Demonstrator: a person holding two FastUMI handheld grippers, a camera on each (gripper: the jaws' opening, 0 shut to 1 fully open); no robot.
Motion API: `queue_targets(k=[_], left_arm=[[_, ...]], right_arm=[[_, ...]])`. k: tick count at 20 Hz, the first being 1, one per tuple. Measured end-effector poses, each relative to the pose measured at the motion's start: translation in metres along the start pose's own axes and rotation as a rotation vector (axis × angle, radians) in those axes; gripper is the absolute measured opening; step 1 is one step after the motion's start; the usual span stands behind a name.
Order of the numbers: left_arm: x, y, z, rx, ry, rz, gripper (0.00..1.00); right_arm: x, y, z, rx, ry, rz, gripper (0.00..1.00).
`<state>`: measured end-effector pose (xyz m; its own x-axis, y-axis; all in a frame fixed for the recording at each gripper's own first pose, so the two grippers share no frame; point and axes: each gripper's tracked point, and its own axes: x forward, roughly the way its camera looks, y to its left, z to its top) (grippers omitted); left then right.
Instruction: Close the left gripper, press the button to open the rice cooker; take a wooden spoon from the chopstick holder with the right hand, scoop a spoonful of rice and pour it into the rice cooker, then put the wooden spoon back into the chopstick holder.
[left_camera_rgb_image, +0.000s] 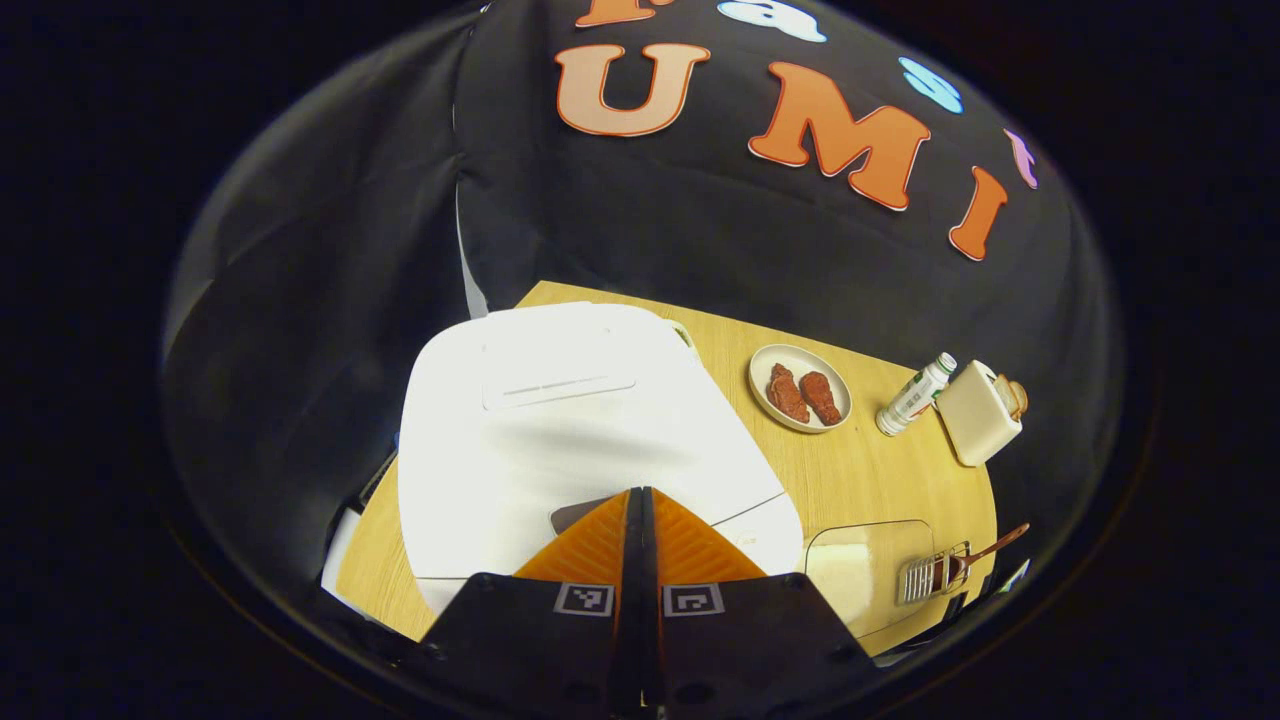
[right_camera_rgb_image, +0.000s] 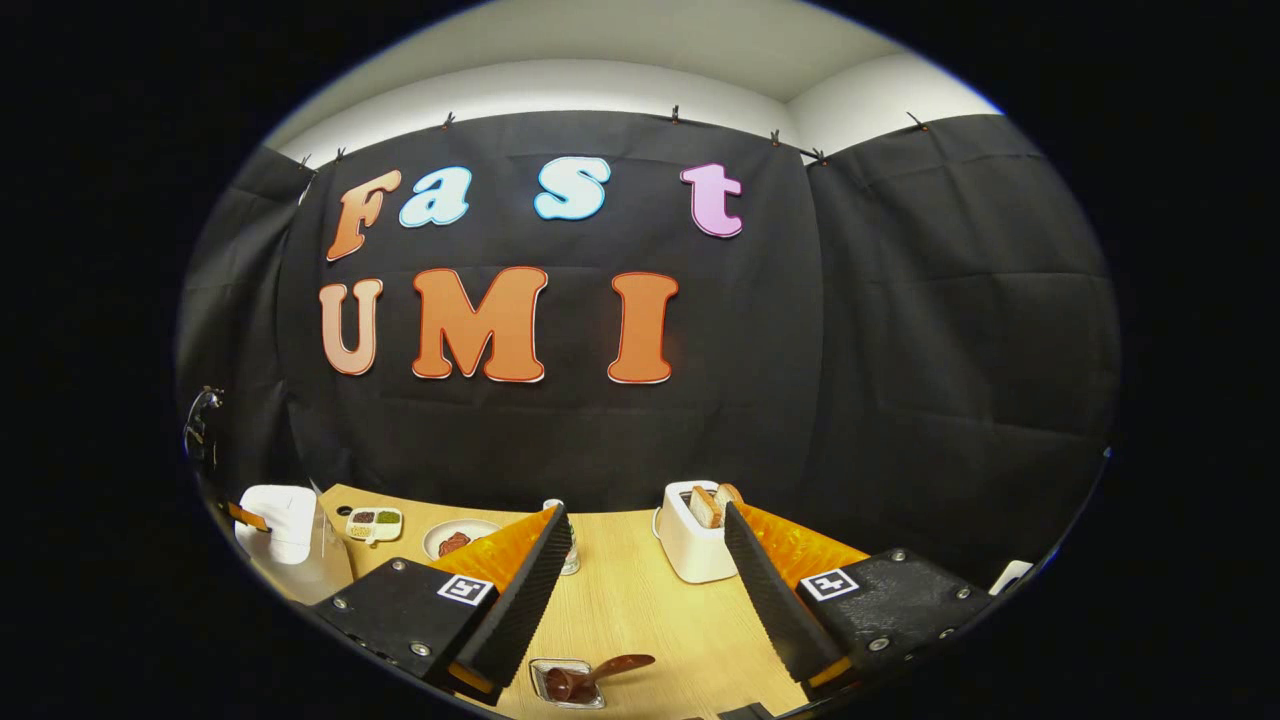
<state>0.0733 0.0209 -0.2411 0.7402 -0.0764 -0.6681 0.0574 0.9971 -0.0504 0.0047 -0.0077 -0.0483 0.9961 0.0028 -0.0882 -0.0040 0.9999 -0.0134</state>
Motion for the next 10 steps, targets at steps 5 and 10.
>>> queue_targets(k=[5, 10], left_arm=[[0.005, 0.002, -0.008, -0.001, 0.043, -0.022, 0.04], [0.005, 0.003, -0.003, -0.125, 0.057, -0.092, 0.05]], right_arm=[[0.004, 0.007, -0.005, -0.019, 0.013, 0.017, 0.96], [0.007, 0.021, -0.011, -0.033, 0.024, 0.05, 0.96]])
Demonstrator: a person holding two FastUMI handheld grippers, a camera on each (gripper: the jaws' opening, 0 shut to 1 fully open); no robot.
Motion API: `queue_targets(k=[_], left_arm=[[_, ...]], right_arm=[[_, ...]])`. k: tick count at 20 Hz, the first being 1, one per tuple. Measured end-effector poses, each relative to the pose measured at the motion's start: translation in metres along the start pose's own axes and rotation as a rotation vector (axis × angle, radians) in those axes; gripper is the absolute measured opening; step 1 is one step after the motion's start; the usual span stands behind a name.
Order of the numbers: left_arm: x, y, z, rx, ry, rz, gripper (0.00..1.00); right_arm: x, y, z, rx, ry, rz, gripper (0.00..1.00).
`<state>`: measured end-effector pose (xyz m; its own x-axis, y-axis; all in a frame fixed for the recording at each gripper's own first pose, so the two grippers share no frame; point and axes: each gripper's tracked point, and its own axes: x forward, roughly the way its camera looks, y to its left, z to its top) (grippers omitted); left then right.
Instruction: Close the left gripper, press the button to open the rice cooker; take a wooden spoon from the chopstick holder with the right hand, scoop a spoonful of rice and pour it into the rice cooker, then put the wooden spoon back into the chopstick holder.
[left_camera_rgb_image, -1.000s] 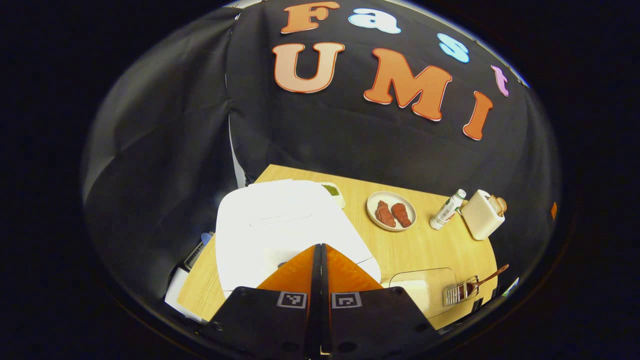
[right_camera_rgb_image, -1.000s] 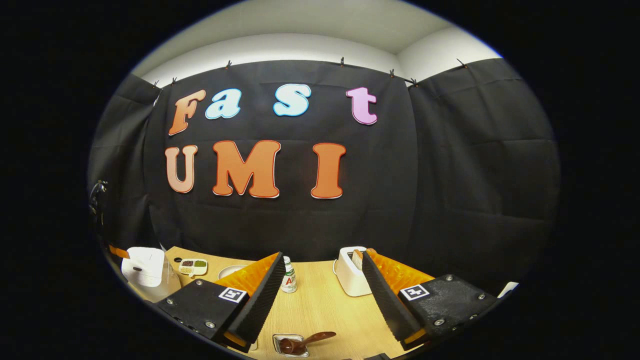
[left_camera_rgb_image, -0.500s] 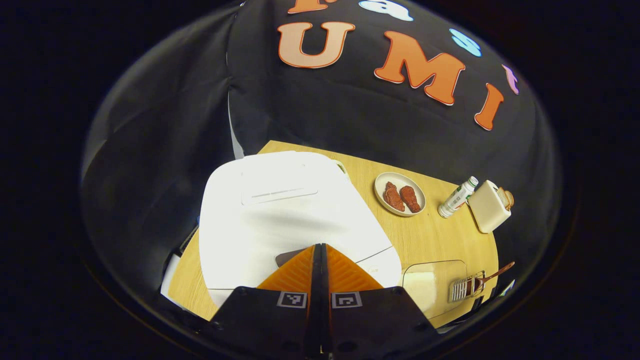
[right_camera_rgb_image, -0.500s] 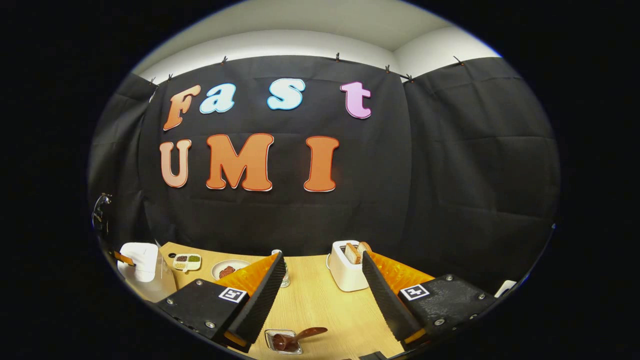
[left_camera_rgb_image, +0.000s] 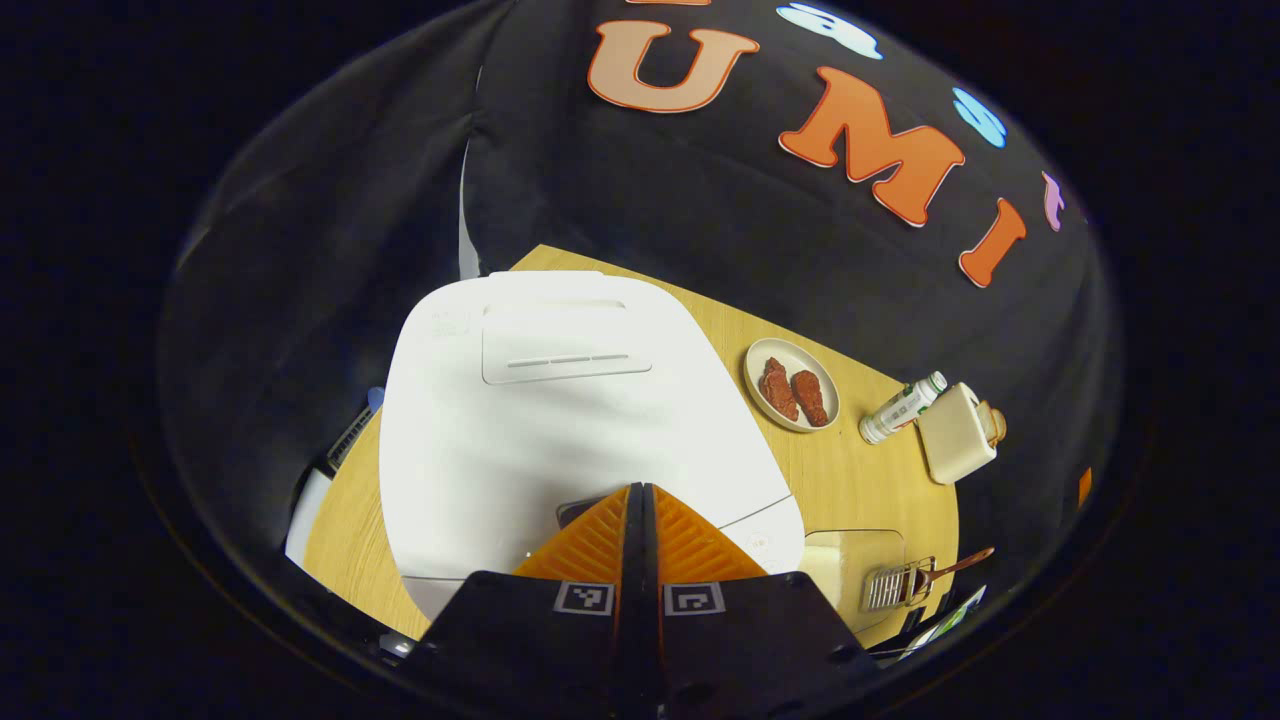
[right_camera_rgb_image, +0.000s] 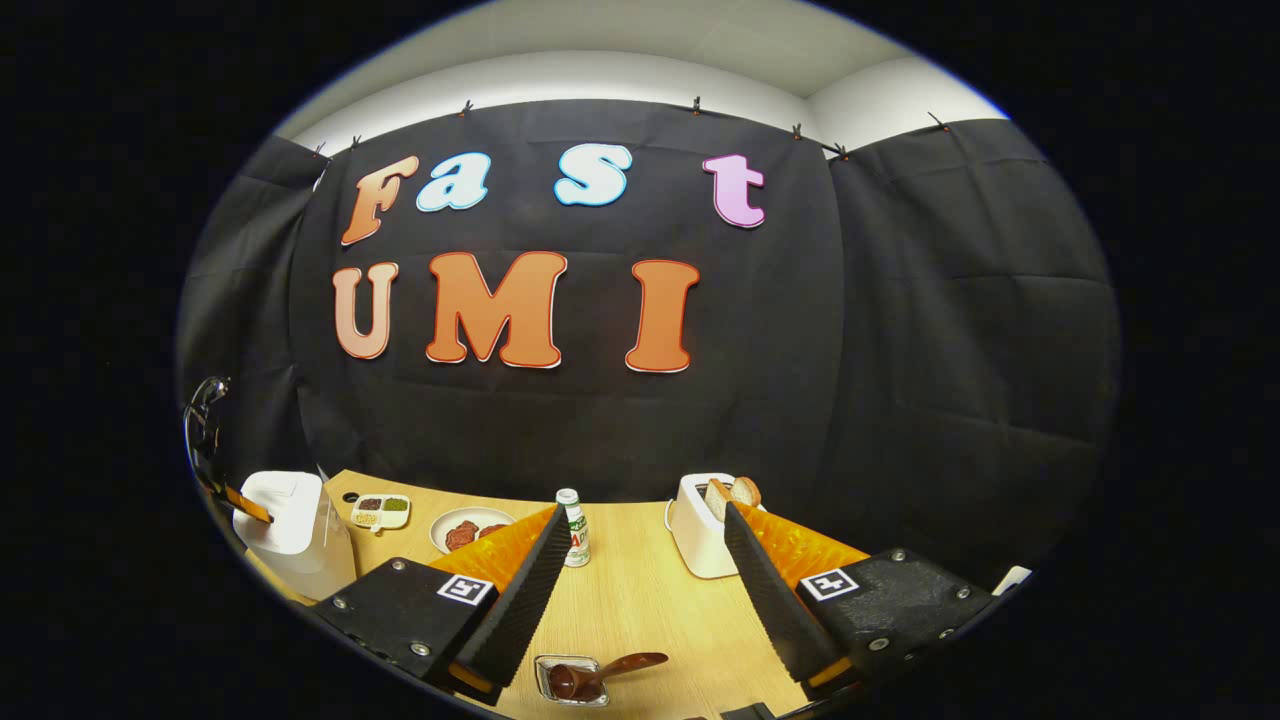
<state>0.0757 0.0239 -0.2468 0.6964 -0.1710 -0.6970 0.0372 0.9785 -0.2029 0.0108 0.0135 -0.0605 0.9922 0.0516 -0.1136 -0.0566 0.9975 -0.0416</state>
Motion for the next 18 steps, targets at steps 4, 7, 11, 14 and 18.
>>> queue_targets(k=[4, 7, 11, 14, 18], left_arm=[[-0.028, -0.001, 0.036, 0.061, -0.224, 0.113, 0.07], [-0.089, -0.028, 0.093, 0.118, -0.424, 0.137, 0.06], [-0.136, -0.056, 0.118, 0.12, -0.551, 0.078, 0.04], [-0.153, -0.064, 0.118, 0.12, -0.597, 0.062, 0.05], [-0.172, -0.067, 0.127, 0.147, -0.67, 0.089, 0.06]], right_arm=[[0.004, -0.001, 0.001, -0.017, -0.002, -0.003, 0.96], [0.005, -0.004, 0.002, -0.012, -0.008, -0.005, 0.96], [0.008, -0.007, -0.004, -0.014, 0.0, -0.012, 0.96], [0.008, -0.01, -0.014, -0.006, 0.018, -0.014, 0.97], [0.009, -0.015, -0.027, 0.022, 0.036, -0.017, 0.96]])
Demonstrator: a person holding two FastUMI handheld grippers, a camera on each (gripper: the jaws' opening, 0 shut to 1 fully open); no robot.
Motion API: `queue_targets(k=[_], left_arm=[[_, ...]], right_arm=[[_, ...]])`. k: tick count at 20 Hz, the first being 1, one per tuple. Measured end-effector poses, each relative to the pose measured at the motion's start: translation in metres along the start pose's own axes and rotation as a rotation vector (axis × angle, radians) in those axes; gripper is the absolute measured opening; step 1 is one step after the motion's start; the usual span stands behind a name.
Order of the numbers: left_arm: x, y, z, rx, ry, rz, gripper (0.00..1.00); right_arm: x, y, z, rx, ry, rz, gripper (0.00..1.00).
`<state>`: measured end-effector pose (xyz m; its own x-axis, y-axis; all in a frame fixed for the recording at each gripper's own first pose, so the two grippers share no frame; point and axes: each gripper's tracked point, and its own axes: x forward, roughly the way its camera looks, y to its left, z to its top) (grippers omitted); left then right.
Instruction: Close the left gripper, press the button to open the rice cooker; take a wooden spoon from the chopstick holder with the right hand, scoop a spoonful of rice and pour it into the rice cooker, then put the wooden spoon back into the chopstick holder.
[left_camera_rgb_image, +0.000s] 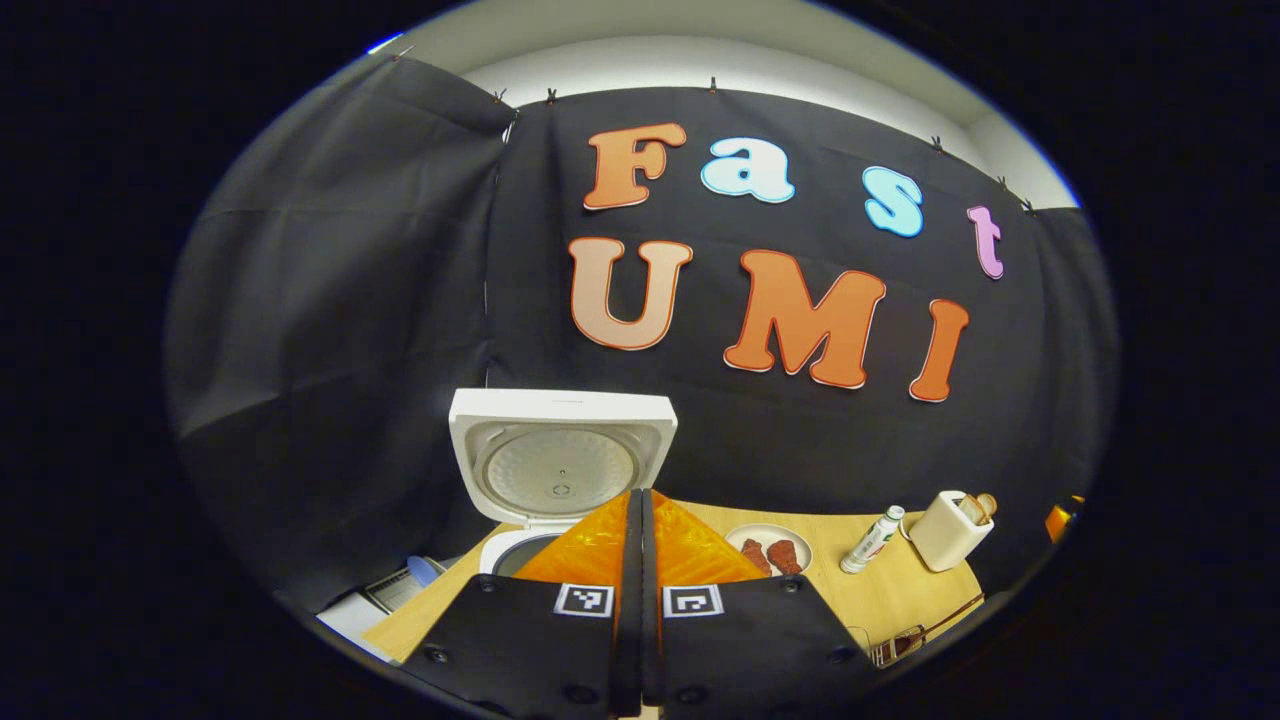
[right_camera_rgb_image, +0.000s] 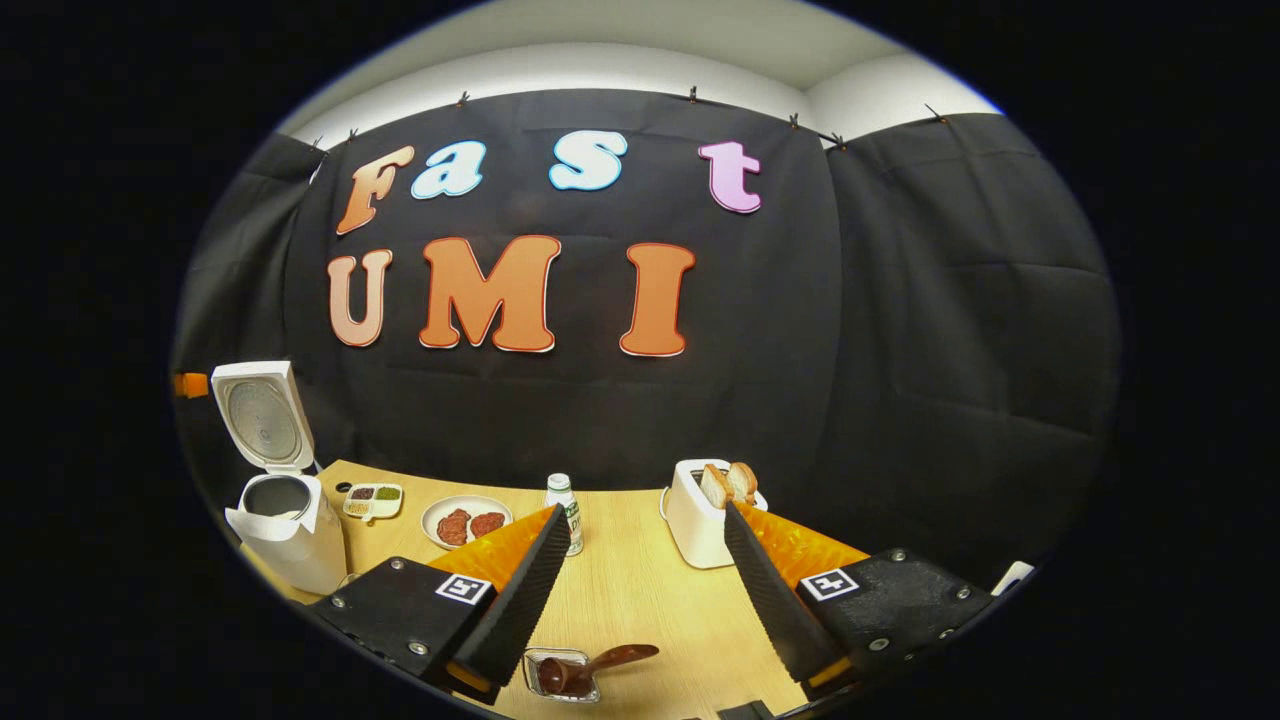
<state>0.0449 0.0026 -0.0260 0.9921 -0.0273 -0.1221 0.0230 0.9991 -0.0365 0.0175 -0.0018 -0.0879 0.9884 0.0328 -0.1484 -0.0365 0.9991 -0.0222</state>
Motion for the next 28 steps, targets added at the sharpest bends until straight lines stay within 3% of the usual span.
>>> queue_targets(k=[5, 10, 11, 12, 13, 14, 16, 19, 20, 22, 24, 26, 28], left_arm=[[-0.008, -0.004, 0.012, 0.052, -0.047, 0.012, 0.05], [-0.011, -0.011, 0.004, 0.035, -0.057, -0.005, 0.08], [-0.012, -0.012, 0.001, 0.033, -0.044, -0.008, 0.14], [-0.012, -0.012, -0.002, 0.03, -0.036, -0.012, 0.31], [-0.012, -0.013, -0.004, 0.025, -0.029, -0.019, 0.36], [-0.012, -0.013, -0.003, 0.023, -0.028, -0.019, 0.6], [-0.013, -0.008, -0.003, 0.035, -0.031, -0.004, 0.84], [-0.015, -0.004, -0.004, 0.052, -0.022, 0.009, 0.84], [-0.015, -0.002, -0.005, 0.059, -0.02, 0.016, 0.96], [-0.015, 0.005, -0.008, 0.073, -0.018, 0.038, 0.98], [-0.016, 0.008, -0.009, 0.069, -0.014, 0.053, 0.98], [-0.017, 0.014, -0.011, 0.058, -0.008, 0.063, 0.98], [-0.017, 0.018, -0.014, 0.053, -0.005, 0.073, 0.97]], right_arm=[[0.004, 0.003, -0.036, 0.054, 0.054, 0.011, 0.96], [0.017, 0.008, -0.089, 0.17, 0.159, 0.02, 0.97], [0.02, 0.009, -0.102, 0.188, 0.181, 0.021, 0.96], [0.023, 0.01, -0.116, 0.206, 0.21, 0.021, 0.96], [0.025, 0.012, -0.13, 0.232, 0.244, 0.025, 0.96], [0.027, 0.015, -0.145, 0.264, 0.277, 0.027, 0.96], [0.031, 0.022, -0.173, 0.34, 0.345, 0.032, 0.96], [0.033, 0.037, -0.198, 0.489, 0.411, 0.071, 0.95], [0.035, 0.043, -0.207, 0.55, 0.437, 0.086, 0.95], [0.03, 0.052, -0.218, 0.658, 0.487, 0.108, 0.87], [0.032, 0.056, -0.226, 0.701, 0.506, 0.099, 0.68], [0.035, 0.055, -0.228, 0.705, 0.496, 0.097, 0.4], [0.033, 0.056, -0.226, 0.679, 0.504, 0.101, 0.31]])
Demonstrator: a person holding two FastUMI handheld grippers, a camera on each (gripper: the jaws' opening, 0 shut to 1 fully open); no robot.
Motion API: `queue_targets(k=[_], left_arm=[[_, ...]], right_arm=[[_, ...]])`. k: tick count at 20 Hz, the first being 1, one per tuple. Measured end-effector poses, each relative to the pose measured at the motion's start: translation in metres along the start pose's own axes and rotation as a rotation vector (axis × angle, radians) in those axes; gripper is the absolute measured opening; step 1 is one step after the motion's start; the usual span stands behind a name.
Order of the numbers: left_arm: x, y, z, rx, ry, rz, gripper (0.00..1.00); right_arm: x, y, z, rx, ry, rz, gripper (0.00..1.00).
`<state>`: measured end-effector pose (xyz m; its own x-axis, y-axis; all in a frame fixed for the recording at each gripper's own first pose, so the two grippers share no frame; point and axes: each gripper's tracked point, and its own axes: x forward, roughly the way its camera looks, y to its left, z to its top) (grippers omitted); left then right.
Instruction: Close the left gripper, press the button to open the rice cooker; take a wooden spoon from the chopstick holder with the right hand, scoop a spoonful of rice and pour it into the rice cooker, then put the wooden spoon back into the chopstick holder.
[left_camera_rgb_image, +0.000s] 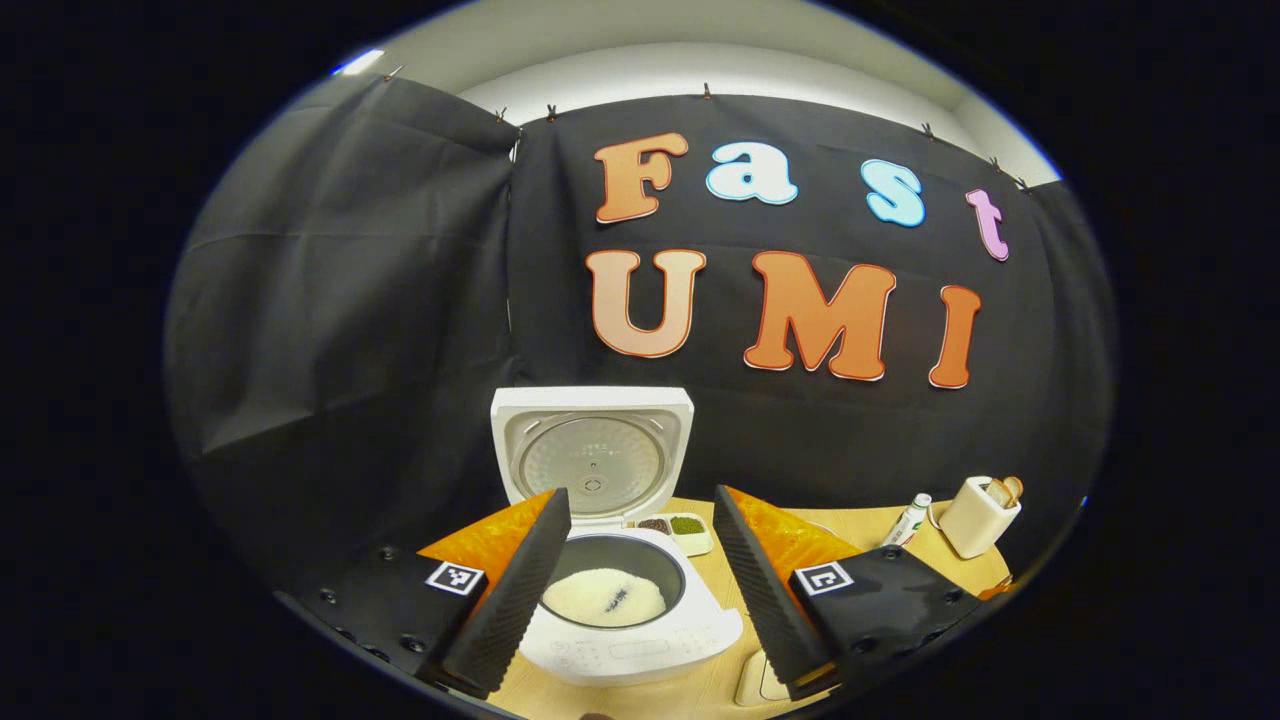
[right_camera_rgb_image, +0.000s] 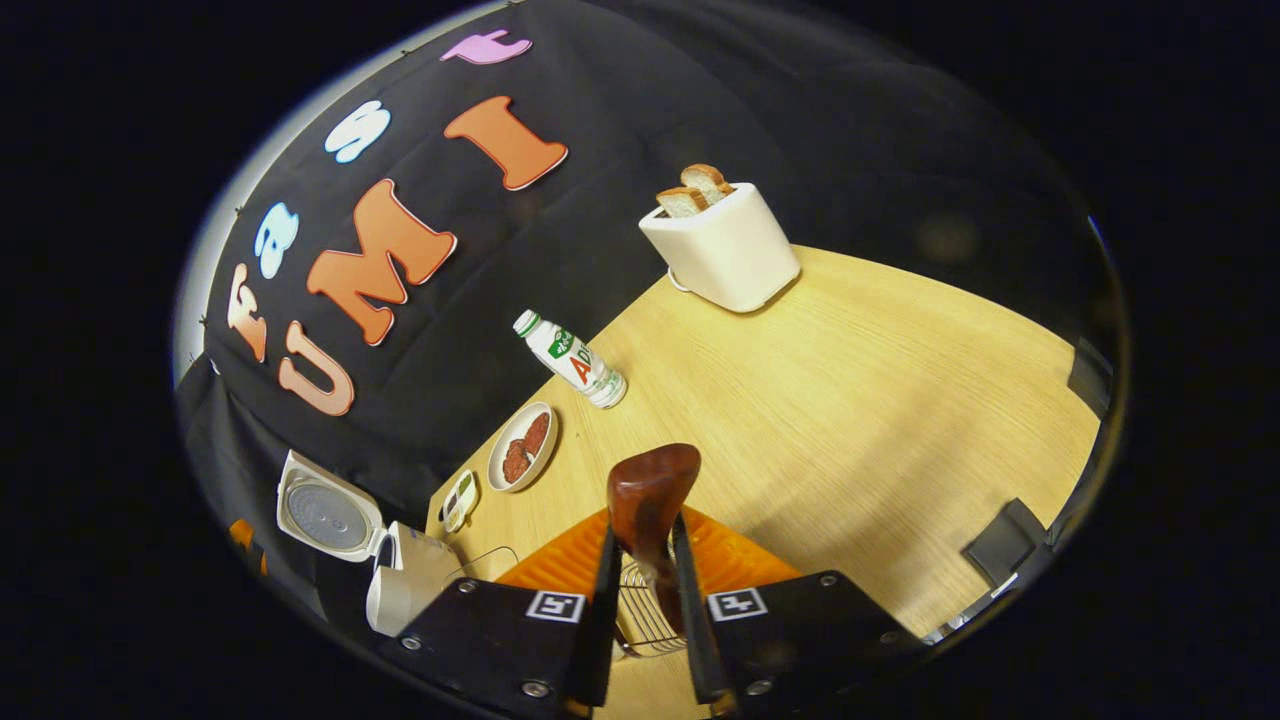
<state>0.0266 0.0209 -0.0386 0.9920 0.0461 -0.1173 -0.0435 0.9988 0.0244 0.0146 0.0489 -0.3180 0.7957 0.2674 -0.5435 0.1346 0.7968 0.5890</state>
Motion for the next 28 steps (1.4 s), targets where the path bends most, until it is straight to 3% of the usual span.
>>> queue_targets(k=[5, 7, 14, 18, 25, 28], left_arm=[[-0.001, 0.003, -0.002, -0.033, -0.004, -0.005, 0.99], [-0.002, 0.005, 0.0, -0.038, -0.004, -0.001, 0.99], [-0.006, 0.007, 0.003, -0.026, -0.012, -0.011, 0.99], [-0.003, 0.003, 0.003, -0.023, -0.012, -0.024, 0.99], [-0.002, 0.01, 0.0, 0.007, -0.004, -0.007, 0.99], [-0.006, 0.02, 0.001, 0.017, -0.007, 0.016, 0.99]], right_arm=[[-0.004, -0.002, 0.002, -0.106, 0.002, -0.074, 0.07], [-0.008, 0.006, 0.008, -0.113, -0.02, -0.071, 0.02], [-0.045, 0.049, 0.057, -0.142, -0.107, -0.044, 0.02], [-0.06, 0.102, 0.072, -0.233, -0.153, 0.04, 0.02], [-0.046, 0.195, 0.018, -0.424, -0.118, 0.214, 0.02], [-0.03, 0.21, -0.016, -0.514, -0.092, 0.233, 0.02]])
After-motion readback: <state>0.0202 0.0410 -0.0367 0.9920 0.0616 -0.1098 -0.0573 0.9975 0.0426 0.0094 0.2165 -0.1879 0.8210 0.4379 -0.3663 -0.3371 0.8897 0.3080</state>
